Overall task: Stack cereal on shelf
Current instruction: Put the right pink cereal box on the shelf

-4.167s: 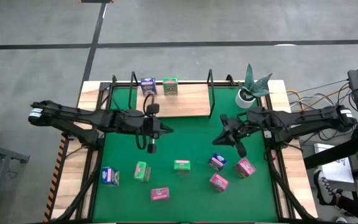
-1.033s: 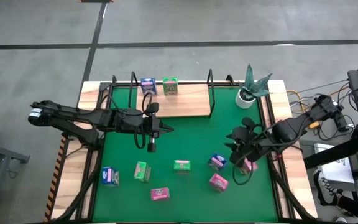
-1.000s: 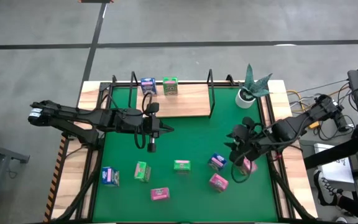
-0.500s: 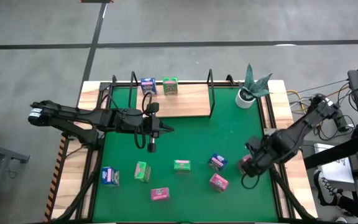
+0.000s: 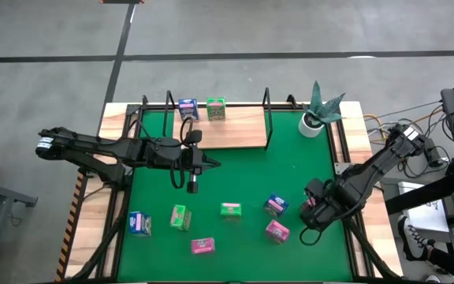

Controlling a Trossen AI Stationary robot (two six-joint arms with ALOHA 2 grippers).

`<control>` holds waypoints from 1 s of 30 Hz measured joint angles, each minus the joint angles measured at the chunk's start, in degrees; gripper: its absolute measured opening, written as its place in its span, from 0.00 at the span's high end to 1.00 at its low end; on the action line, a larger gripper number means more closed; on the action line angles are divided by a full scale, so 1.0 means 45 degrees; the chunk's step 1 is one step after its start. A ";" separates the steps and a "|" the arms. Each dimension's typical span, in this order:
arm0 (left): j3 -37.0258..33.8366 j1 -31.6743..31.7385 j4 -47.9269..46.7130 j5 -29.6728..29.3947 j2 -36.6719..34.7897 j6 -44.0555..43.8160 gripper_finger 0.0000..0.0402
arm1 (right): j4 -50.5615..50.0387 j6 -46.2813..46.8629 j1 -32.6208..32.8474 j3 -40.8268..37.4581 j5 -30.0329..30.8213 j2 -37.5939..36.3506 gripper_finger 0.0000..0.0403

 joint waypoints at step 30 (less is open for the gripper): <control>0.0000 0.0000 -0.0005 0.0000 0.0000 -0.0001 1.00 | 0.0770 -0.0234 0.0000 -0.0889 0.0002 -0.0028 0.50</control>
